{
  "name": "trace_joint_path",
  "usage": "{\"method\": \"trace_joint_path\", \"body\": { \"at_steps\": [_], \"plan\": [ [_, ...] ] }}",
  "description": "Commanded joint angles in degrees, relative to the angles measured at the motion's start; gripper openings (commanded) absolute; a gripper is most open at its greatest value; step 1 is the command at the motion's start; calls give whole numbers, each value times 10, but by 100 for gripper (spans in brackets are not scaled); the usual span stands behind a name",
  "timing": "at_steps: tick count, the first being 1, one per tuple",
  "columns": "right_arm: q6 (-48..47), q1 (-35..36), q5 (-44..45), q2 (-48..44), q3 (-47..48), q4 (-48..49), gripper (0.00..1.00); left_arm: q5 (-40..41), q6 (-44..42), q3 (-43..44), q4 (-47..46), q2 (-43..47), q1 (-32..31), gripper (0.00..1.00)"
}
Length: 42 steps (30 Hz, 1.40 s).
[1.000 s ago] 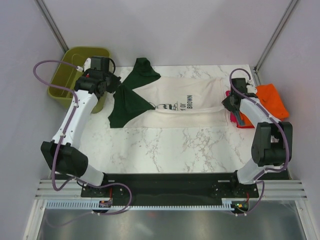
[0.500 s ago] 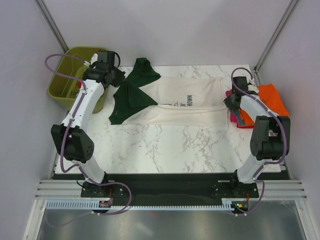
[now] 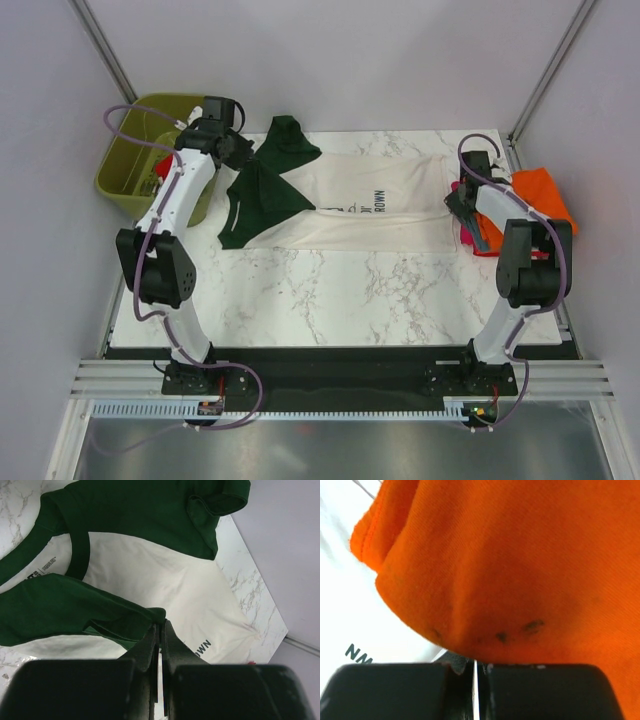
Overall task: Fold and stack the t-shirts
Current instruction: Fold the tshirt
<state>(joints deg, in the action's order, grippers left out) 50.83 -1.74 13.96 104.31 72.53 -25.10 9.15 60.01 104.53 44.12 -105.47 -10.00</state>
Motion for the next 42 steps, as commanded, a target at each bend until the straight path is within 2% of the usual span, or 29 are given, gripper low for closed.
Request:
{"method": "trace_joint_path", "body": {
  "at_steps": [1,13,21,24,26,27,28,29,31,33,35,37,42],
  "plan": [
    [3,-3,14,12,29,16,0,-6,-9,33,-18,-11,9,2],
    [7,-2,11,56,68,23,0,-9,17,46,-29,-54,20,2],
    [8,-2,9,77,87,23,1,-25,21,96,-36,-105,24,2],
    [0,-2,-5,84,98,24,6,-28,23,124,-36,-133,24,2],
    [-14,1,-13,80,103,25,13,-26,23,149,-39,-154,24,2],
    [-18,2,-12,76,100,29,28,-26,23,156,-39,-161,24,4],
    [-20,2,-11,71,96,35,36,-25,24,163,-40,-168,25,9],
    [-21,3,-9,57,93,39,41,-30,26,174,-42,-175,26,20],
    [-22,3,-12,45,78,51,47,-37,26,182,-52,-192,29,31],
    [-25,4,-16,30,70,54,51,-48,17,190,-58,-199,30,43],
    [-29,4,-21,13,67,55,51,-53,0,190,-59,-193,30,60],
    [-33,5,-25,-10,53,60,50,-49,-17,177,-58,-172,29,71],
    [-47,13,-28,-73,-7,80,50,-15,-46,78,-59,-70,24,74]
  ]
}}
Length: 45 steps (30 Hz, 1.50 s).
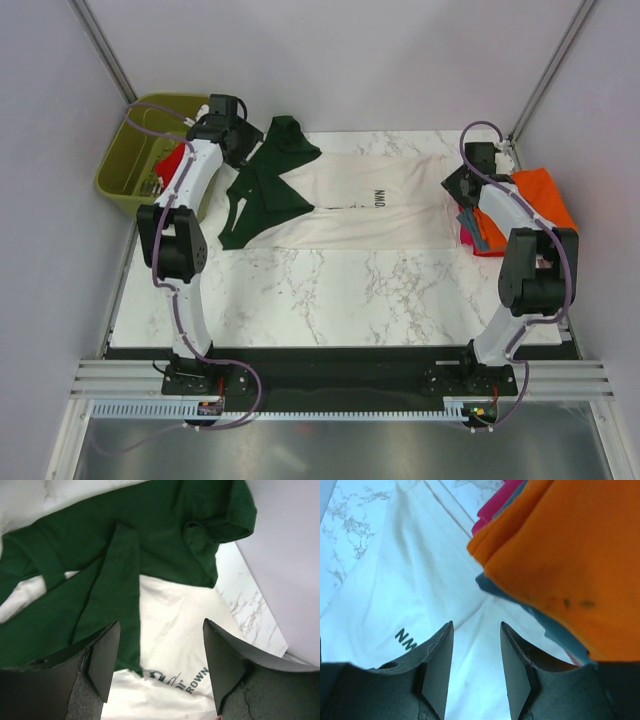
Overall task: Fold and stack the t-shirts
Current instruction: Fold the tshirt
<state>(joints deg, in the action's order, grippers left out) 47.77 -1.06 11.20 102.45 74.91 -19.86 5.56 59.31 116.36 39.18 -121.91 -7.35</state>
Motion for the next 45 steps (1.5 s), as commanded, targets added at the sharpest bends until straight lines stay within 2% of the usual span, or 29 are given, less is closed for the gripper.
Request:
{"method": "trace_joint_path", "body": {
  "at_steps": [1,5,7,9,13,17,19,30,34,36,37,40,45],
  "plan": [
    [-19,20,3,-65,-42,29,50,27,-41,-64,-10,118,-4,75],
    [-24,42,3,-134,-105,46,44,39,-39,-216,-20,247,-7,73],
    [-18,46,-6,-174,-159,77,43,35,-36,-295,-31,284,-7,72],
    [-14,46,-12,-198,-215,109,43,32,-31,-346,-50,336,-7,71],
    [16,50,2,-271,-303,143,45,18,-9,-508,-102,424,-7,71],
    [74,56,18,-327,-424,226,46,4,22,-650,-206,503,-7,71],
    [96,66,27,-336,-450,264,46,2,35,-713,-265,532,-6,71],
    [190,73,79,-212,-457,334,46,46,51,-819,-357,541,-7,70],
    [193,75,107,-171,-433,318,45,71,63,-850,-386,537,-6,70],
    [195,74,120,-161,-424,305,34,78,66,-859,-388,530,-6,69],
    [198,74,125,-161,-425,302,23,85,67,-860,-403,527,-6,69],
    [199,72,142,-175,-435,295,0,92,69,-865,-416,508,-3,67],
    [167,65,146,-210,-456,293,0,94,72,-871,-443,473,3,65]
  ]
}}
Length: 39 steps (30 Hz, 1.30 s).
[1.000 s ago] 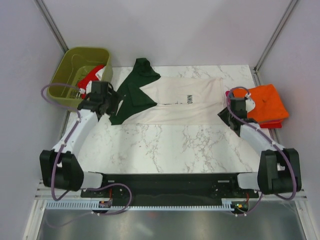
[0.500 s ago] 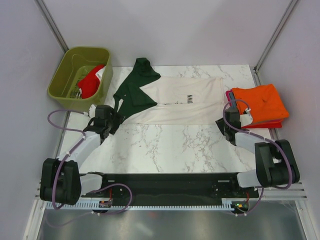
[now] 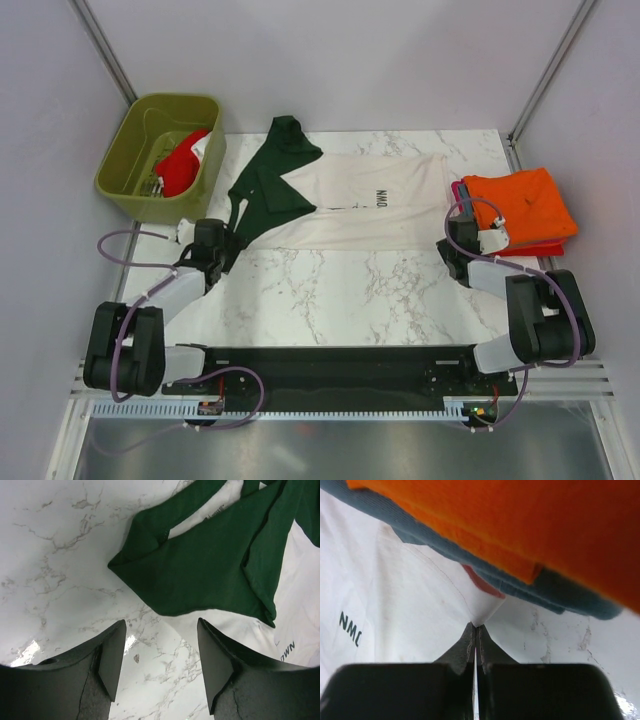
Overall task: Fold and stack the t-shirts
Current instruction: Fold the tshirt
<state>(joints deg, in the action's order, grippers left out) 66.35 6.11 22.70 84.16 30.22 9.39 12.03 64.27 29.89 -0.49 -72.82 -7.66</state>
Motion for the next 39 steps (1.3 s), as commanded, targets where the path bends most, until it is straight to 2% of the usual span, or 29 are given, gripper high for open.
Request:
{"method": "trace_joint_path", "body": {
  "at_steps": [1,7,14,15,16,18,21,28,32,39],
  "plan": [
    [-27,-7,27,-29,-9,2,0,26,23,-7,-61,-31,7,65],
    [-40,-8,-3,-20,-9,14,0,16,33,2,-105,-86,11,54],
    [-42,-8,-11,-21,-13,20,0,62,47,6,-121,-123,14,50],
    [-42,-9,-10,-23,-14,20,0,66,49,10,-121,-129,16,45],
    [-42,-8,-11,-25,-14,20,0,69,50,11,-121,-133,20,26],
    [-42,-9,-7,-31,-15,13,0,71,48,20,-110,-138,27,2],
    [-44,-13,-5,-39,-16,3,0,77,38,41,-66,-138,42,2],
    [-54,-33,-12,-79,14,-60,0,105,14,51,2,-52,47,2],
    [-56,-33,-14,-98,19,-91,0,85,15,50,56,-34,47,2],
    [-61,-33,-37,-140,-8,-136,0,41,27,20,93,-14,47,2]
  ]
}}
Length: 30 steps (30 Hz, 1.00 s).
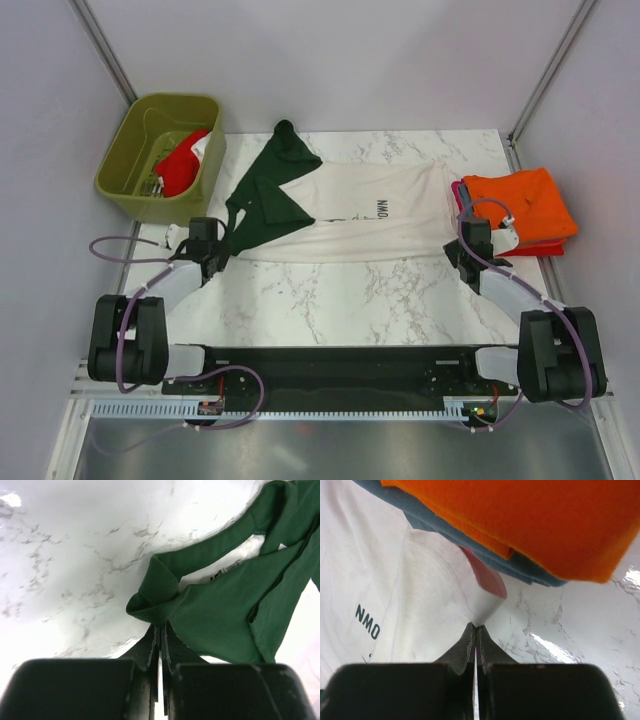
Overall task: Fold and stack the t-shirts
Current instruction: Fold the tshirt
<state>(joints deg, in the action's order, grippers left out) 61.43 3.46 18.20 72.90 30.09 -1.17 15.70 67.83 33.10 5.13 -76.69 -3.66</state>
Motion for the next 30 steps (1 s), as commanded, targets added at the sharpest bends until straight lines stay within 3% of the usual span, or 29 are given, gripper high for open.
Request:
{"method": "trace_joint_path", "body": {
  "at_steps": [1,3,6,7,10,15,18,24,30],
  "plan": [
    [-13,-7,7,-32,-13,-34,0,0,-9,-15,39,29,6,2],
    [-16,-7,6,-48,-18,-44,0,2,-9,-26,54,46,6,7],
    [-20,-7,6,-65,-30,-52,0,3,-21,-38,64,65,6,26],
    [-21,-7,7,-69,-37,-53,0,-4,-24,-42,64,79,6,37],
    [-22,-7,6,-74,-45,-52,0,-17,-26,-61,53,105,6,51],
    [-24,-7,-1,-65,-45,-51,0,-44,-41,-91,16,126,6,65],
    [-24,-7,-3,-65,-45,-48,0,-45,-43,-99,0,126,7,66],
    [-23,-7,-5,-66,-42,-47,0,-22,-23,-96,-27,79,7,56],
    [-24,-7,-5,-68,-44,-47,0,-9,5,-87,-89,30,8,36]
  ]
}}
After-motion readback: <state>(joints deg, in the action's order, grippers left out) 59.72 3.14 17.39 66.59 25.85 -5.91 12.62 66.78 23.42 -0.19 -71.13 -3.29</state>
